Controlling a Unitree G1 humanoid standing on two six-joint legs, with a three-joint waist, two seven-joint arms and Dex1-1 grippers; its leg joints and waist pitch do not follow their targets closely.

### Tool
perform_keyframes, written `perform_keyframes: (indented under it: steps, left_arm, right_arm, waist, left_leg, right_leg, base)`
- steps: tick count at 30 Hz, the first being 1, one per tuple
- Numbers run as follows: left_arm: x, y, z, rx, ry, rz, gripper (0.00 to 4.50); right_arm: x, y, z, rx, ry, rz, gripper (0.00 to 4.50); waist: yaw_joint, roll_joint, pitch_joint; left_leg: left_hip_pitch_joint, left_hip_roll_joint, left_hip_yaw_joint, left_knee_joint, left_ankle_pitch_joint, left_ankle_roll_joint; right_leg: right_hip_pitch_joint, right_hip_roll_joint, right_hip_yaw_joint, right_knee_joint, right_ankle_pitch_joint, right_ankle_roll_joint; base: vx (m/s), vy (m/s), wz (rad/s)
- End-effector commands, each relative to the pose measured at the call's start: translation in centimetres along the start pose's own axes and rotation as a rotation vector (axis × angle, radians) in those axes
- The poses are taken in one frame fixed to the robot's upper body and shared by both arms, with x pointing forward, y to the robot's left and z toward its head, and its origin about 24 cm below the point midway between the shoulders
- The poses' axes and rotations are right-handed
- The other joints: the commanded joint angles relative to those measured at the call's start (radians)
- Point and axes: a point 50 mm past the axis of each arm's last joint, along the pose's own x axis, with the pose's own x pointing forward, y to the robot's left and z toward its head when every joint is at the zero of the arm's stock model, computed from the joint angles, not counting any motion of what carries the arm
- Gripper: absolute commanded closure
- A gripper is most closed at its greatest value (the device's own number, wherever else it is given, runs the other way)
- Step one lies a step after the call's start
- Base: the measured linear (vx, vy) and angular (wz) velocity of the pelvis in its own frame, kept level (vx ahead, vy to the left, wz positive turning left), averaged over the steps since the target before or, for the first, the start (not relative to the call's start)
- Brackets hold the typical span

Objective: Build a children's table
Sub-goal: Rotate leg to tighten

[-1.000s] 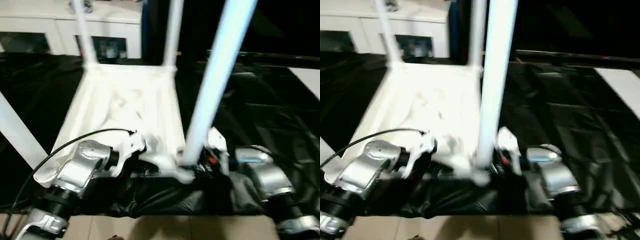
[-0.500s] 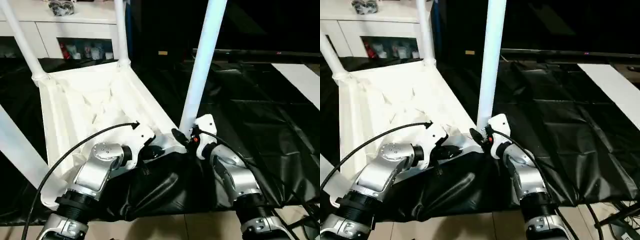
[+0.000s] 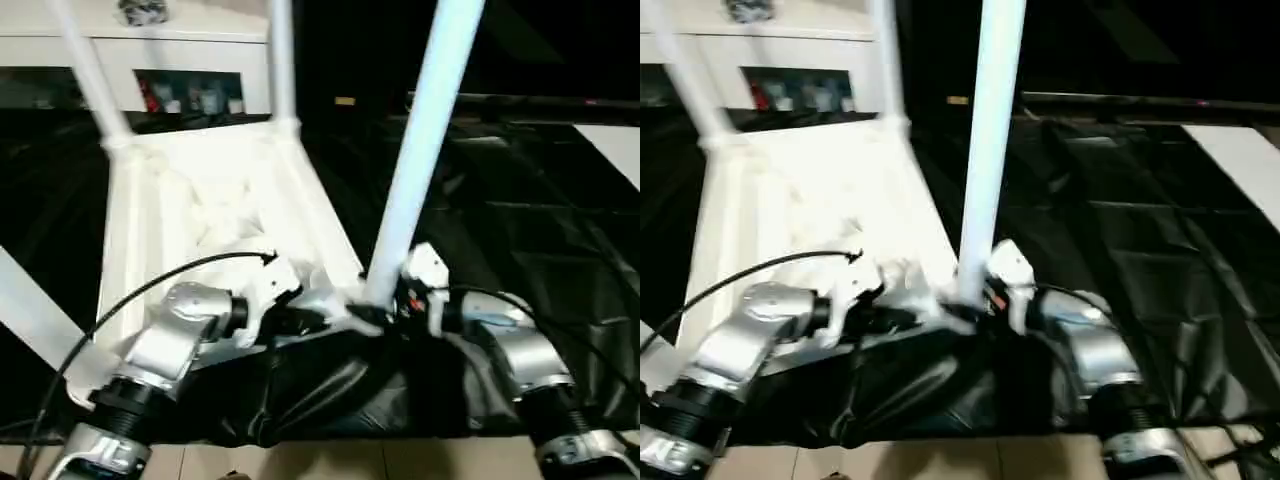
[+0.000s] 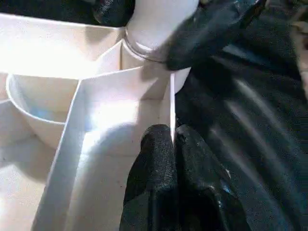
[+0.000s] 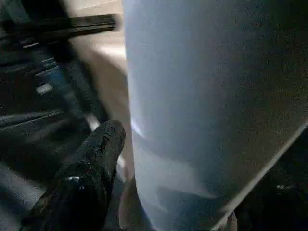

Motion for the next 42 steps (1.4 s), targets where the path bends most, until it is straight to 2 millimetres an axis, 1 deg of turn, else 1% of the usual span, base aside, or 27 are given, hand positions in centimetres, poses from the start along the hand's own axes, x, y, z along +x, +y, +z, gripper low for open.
perform_keyframes:
  steps: [1, 8, 9, 10, 11, 13, 14, 15, 16, 20, 21, 23, 24, 26, 27, 29, 30, 31, 32, 33, 35, 36, 38, 39, 40, 41, 42]
  left_arm:
    - [1.3, -0.3, 1.8, 0.058, -0.060, -0.075, 4.50]
    - [0.5, 0.5, 1.8, 0.054, -0.036, -0.099, 4.50]
    - [0.5, 0.6, 1.8, 0.053, -0.036, -0.100, 4.50]
    - [0.4, 0.6, 1.8, 0.053, -0.036, -0.100, 4.50]
    - [0.3, 0.6, 1.7, 0.053, -0.035, -0.101, 4.50]
    - [0.2, 0.6, 1.6, 0.051, -0.035, -0.105, 4.50]
    - [0.2, 0.6, 1.6, 0.051, -0.035, -0.105, 4.50]
    - [0.2, 0.6, 1.5, 0.052, -0.034, -0.107, 4.50]
    - [0.2, 0.7, 1.4, 0.054, -0.031, -0.098, 4.50]
    - [0.4, 0.9, 1.5, 0.043, -0.047, -0.068, 4.50]
    - [0.9, 1.0, 1.8, 0.033, -0.071, -0.012, 4.50]
    - [1.2, 1.1, 2.1, 0.028, -0.086, 0.030, 4.50]
    - [1.7, 1.2, 2.5, 0.013, -0.109, 0.085, 4.50]
    - [2.0, 1.2, 2.6, 0.008, -0.120, 0.114, 4.50]
    - [2.3, 1.2, 2.8, -0.001, -0.131, 0.151, 4.50]
    - [2.6, 1.1, 2.9, -0.007, -0.141, 0.170, 4.50]
    - [3.2, 1.0, 3.2, -0.027, -0.161, 0.209, 4.50]
    - [3.2, 1.0, 3.2, -0.027, -0.161, 0.209, 4.50]
    - [3.7, 0.9, 3.3, -0.034, -0.173, 0.223, 4.50]
    - [4.1, 0.7, 3.5, -0.038, -0.183, 0.237, 4.50]
    - [4.4, 0.6, 3.6, -0.039, -0.187, 0.238, 4.50]
    - [4.9, 0.3, 3.7, -0.038, -0.189, 0.242, 4.50]
    - [5.0, 0.3, 3.7, -0.035, -0.188, 0.243, 4.50]
    - [5.0, 0.2, 3.7, -0.033, -0.188, 0.242, 4.50]
    - [5.0, 0.2, 3.8, -0.016, -0.186, 0.231, 4.50]
    - [4.9, 0.2, 3.7, -0.001, -0.184, 0.221, 4.50]
    - [4.7, 0.0, 3.6, 0.039, -0.181, 0.186, 4.50]
  right_arm:
    - [2.0, 2.7, -1.6, 0.040, 0.067, 0.240, 1.34]
    - [1.7, 3.9, -1.5, 0.045, 0.097, 0.465, 1.70]
    - [1.8, 4.0, -1.5, 0.046, 0.095, 0.477, 1.99]
    - [1.9, 4.0, -1.5, 0.046, 0.095, 0.478, 1.99]
    - [1.9, 4.1, -1.5, 0.044, 0.101, 0.488, 2.04]
    - [2.0, 4.2, -1.6, 0.033, 0.115, 0.498, 2.18]
    - [2.0, 4.2, -1.6, 0.033, 0.115, 0.498, 2.18]
    - [2.0, 4.3, -1.7, 0.031, 0.118, 0.502, 2.36]
    - [1.9, 4.3, -1.7, 0.031, 0.115, 0.502, 2.39]
    - [1.8, 4.4, -1.8, 0.039, 0.098, 0.478, 2.46]
    - [1.7, 4.7, -2.1, 0.053, 0.074, 0.418, 2.47]
    - [1.9, 4.8, -2.4, 0.068, 0.053, 0.357, 2.49]
    - [2.4, 4.6, -2.8, 0.104, 0.023, 0.230, 2.50]
    - [2.9, 4.4, -3.0, 0.131, 0.012, 0.148, 2.51]
    - [3.4, 4.1, -3.4, 0.175, 0.001, 0.052, 2.53]
    - [4.0, 4.1, -3.4, 0.199, -0.019, 0.000, 2.54]
    - [5.1, 3.9, -3.5, 0.253, -0.026, -0.121, 2.54]
    - [5.1, 3.9, -3.5, 0.253, -0.026, -0.121, 2.54]
    - [5.9, 3.7, -3.5, 0.270, -0.025, -0.187, 2.54]
    - [6.6, 3.4, -3.5, 0.283, -0.004, -0.271, 2.54]
    - [7.0, 3.2, -3.6, 0.295, 0.016, -0.324, 2.54]
    - [7.7, 3.1, -3.3, 0.289, 0.035, -0.379, 2.54]
    - [7.9, 3.1, -3.2, 0.271, 0.039, -0.385, 2.54]
    - [7.9, 3.1, -3.1, 0.259, 0.043, -0.386, 2.19]
    - [7.9, 2.9, -2.8, 0.244, 0.039, -0.387, 1.85]
    - [7.9, 2.8, -2.7, 0.247, 0.033, -0.389, 1.85]
    - [7.5, 2.2, -2.3, 0.215, 0.047, -0.408, 1.83]
  waist:
    - [-0.001, 0.005, -0.047]
    - [0.022, 0.006, -0.043]
    - [0.025, 0.011, -0.043]
    - [0.024, 0.009, -0.043]
    - [0.025, 0.019, -0.043]
    - [0.022, 0.026, -0.044]
    - [0.021, 0.022, -0.044]
    - [0.021, 0.029, -0.046]
    - [0.021, 0.038, -0.047]
    - [0.019, 0.041, -0.048]
    - [0.018, 0.046, -0.048]
    - [0.020, 0.045, -0.047]
    - [0.020, 0.046, -0.044]
    - [0.013, 0.046, -0.039]
    - [0.002, 0.043, -0.036]
    - [-0.004, 0.042, -0.035]
    - [-0.017, 0.044, -0.033]
    - [-0.017, 0.044, -0.033]
    - [-0.022, 0.046, -0.032]
    - [-0.038, 0.046, -0.030]
    - [-0.047, 0.049, -0.031]
    - [-0.054, 0.045, -0.032]
    - [-0.063, 0.052, -0.029]
    - [-0.065, 0.054, -0.029]
    - [-0.069, 0.044, -0.029]
    - [-0.068, 0.039, -0.029]
    - [-0.065, 0.042, -0.027]
  left_leg:
    - [0.004, 0.026, -0.003, -0.060, -0.238, 0.068]
    - [0.009, 0.031, -0.003, -0.066, -0.298, 0.039]
    - [0.010, 0.032, -0.004, -0.067, -0.302, 0.035]
    - [0.009, 0.032, -0.005, -0.068, -0.301, 0.033]
    - [0.009, 0.031, -0.006, -0.068, -0.302, 0.029]
    - [0.008, 0.029, -0.006, -0.068, -0.306, 0.024]
    - [0.008, 0.029, -0.006, -0.068, -0.305, 0.025]
    - [0.007, 0.028, -0.006, -0.067, -0.295, 0.027]
    - [0.007, 0.028, -0.006, -0.065, -0.290, 0.028]
    - [0.005, 0.026, -0.005, -0.064, -0.287, 0.036]
    - [0.006, 0.027, -0.004, -0.065, -0.294, 0.035]
    - [0.014, 0.029, -0.003, -0.065, -0.306, 0.032]
    - [0.017, 0.029, -0.002, -0.066, -0.328, 0.027]
    - [0.020, 0.026, -0.006, -0.069, -0.376, 0.008]
    - [0.015, 0.022, -0.013, -0.074, -0.402, 0.000]
    - [0.021, 0.020, -0.016, -0.072, -0.422, -0.003]
    - [0.015, 0.018, -0.020, -0.075, -0.429, -0.006]
    - [0.015, 0.018, -0.020, -0.075, -0.429, -0.006]
    - [0.013, 0.015, -0.025, -0.075, -0.444, -0.010]
    - [0.013, 0.012, -0.031, -0.075, -0.469, -0.015]
    - [0.014, 0.010, -0.035, -0.075, -0.485, -0.016]
    - [0.007, 0.012, -0.038, -0.079, -0.483, -0.012]
    - [0.011, 0.011, -0.041, -0.080, -0.517, -0.012]
    - [0.016, 0.012, -0.042, -0.079, -0.532, -0.008]
    - [0.013, 0.013, -0.042, -0.082, -0.534, -0.002]
    - [0.009, 0.013, -0.043, -0.083, -0.529, 0.001]
    - [0.013, 0.015, -0.043, -0.085, -0.535, 0.003]
  right_leg:
    - [0.047, -0.043, 0.040, -0.064, -0.158, -0.231]
    - [0.043, -0.050, 0.042, -0.075, -0.307, -0.198]
    - [0.041, -0.051, 0.041, -0.077, -0.317, -0.195]
    - [0.042, -0.051, 0.041, -0.076, -0.317, -0.194]
    - [0.042, -0.051, 0.041, -0.075, -0.316, -0.194]
    - [0.043, -0.050, 0.040, -0.076, -0.308, -0.195]
    - [0.044, -0.049, 0.040, -0.077, -0.306, -0.194]
    - [0.045, -0.049, 0.040, -0.074, -0.295, -0.196]
    - [0.044, -0.048, 0.040, -0.073, -0.283, -0.198]
    - [0.047, -0.045, 0.038, -0.075, -0.279, -0.199]
    - [0.046, -0.045, 0.038, -0.079, -0.294, -0.196]
    - [0.040, -0.044, 0.040, -0.081, -0.303, -0.194]
    - [0.035, -0.045, 0.041, -0.086, -0.327, -0.194]
    - [0.032, -0.048, 0.039, -0.094, -0.416, -0.176]
    - [0.034, -0.050, 0.033, -0.103, -0.521, -0.131]
    - [0.029, -0.053, 0.032, -0.113, -0.574, -0.107]
    - [0.030, -0.052, 0.030, -0.117, -0.603, -0.087]
    - [0.030, -0.052, 0.030, -0.117, -0.603, -0.087]
    - [0.030, -0.053, 0.022, -0.122, -0.641, -0.069]
    - [0.027, -0.053, 0.015, -0.131, -0.678, -0.051]
    - [0.029, -0.053, 0.009, -0.135, -0.683, -0.046]
    - [0.035, -0.052, 0.005, -0.134, -0.653, -0.049]
    - [0.032, -0.053, -0.004, -0.140, -0.657, -0.046]
    - [0.030, -0.054, -0.007, -0.144, -0.659, -0.045]
    - [0.033, -0.053, -0.009, -0.146, -0.644, -0.045]
    - [0.037, -0.055, -0.010, -0.144, -0.639, -0.044]
    - [0.031, -0.057, -0.007, -0.146, -0.640, -0.046]
  base:
    - [0.000, 0.000, 0.00]
    - [0.000, 0.000, 0.00]
    - [0.000, 0.000, 0.00]
    - [0.000, 0.000, 0.00]
    - [0.000, 0.000, 0.00]
    - [0.000, 0.000, 0.00]
    - [0.000, 0.000, 0.00]
    - [0.000, 0.000, 0.00]
    - [0.000, 0.000, 0.00]
    - [0.000, 0.000, 0.00]
    - [0.000, 0.000, 0.00]
    - [0.000, 0.000, 0.00]
    - [0.000, 0.000, 0.00]
    - [0.000, 0.000, 0.00]
    - [0.000, 0.000, 0.00]
    - [0.000, 0.000, 0.00]
    - [0.000, 0.000, 0.00]
    - [0.000, 0.000, 0.00]
    - [0.000, 0.000, 0.00]
    - [0.000, 0.000, 0.00]
    - [0.000, 0.000, 0.00]
    - [0.000, 0.000, 0.00]
    - [0.000, 0.000, 0.00]
    - [0.000, 0.000, 0.00]
    - [0.000, 0.000, 0.00]
    - [0.000, 0.000, 0.00]
    - [0.000, 0.000, 0.00]
